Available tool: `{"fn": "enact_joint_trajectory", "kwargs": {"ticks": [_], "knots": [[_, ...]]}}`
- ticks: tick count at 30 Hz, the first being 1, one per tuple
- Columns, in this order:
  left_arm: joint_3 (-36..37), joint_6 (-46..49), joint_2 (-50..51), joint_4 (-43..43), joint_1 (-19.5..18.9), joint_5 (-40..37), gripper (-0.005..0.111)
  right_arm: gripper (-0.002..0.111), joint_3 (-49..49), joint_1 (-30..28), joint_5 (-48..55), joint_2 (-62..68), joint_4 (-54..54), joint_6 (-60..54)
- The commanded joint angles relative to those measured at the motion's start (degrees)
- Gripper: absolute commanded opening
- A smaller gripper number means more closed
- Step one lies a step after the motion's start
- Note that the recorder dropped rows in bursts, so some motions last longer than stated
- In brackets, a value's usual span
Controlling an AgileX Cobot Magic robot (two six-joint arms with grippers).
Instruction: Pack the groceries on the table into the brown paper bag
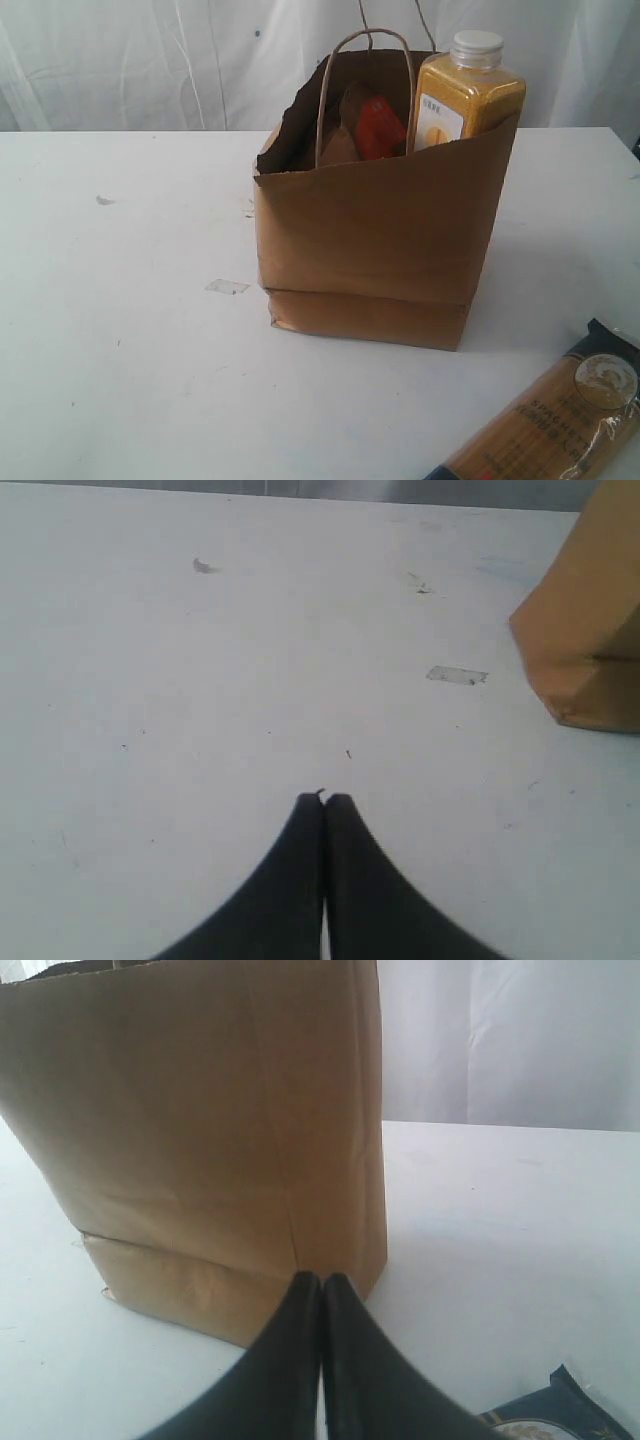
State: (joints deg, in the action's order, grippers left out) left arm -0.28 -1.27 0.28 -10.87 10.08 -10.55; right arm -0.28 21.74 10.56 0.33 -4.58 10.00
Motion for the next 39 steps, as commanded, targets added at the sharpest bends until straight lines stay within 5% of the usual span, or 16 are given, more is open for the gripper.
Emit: {"fn": "enact_joint_trajectory", "kwargs": {"ticks": [1,16,23,32,35,39], "knots": [[0.28,0.29,-0.28,-0.67,-0.29,-0.21,0.000,0.000,0.28,-0.36,-0.39,-0.33,0.10,0.23],[0.28,0.29,-0.28,-0.67,-0.29,-0.21,0.000,0.000,0.28,-0.36,-3.15,-0.33,-1.95,-3.70],[0.28,0.29,-0.28,-0.67,-0.29,-0.21,0.000,0.000,0.28,-0.36,-28.74,-0.33,6.70,12.61],[0.28,0.29,-0.28,-0.67,-0.29,-0.21,0.000,0.000,0.28,-0.36,-50.90,-0.33,6.70,18.64],[0.28,0.29,-0.28,-0.67,-0.29,-0.21,0.000,0.000,-1.72,-0.36,-41.55,-0.33,6.70,20.01],[0.28,0.29,-0.28,-0.67,-0.29,-0.21,0.000,0.000,-12.25,-0.36,-11.83,0.14,5.83,19.21]]}}
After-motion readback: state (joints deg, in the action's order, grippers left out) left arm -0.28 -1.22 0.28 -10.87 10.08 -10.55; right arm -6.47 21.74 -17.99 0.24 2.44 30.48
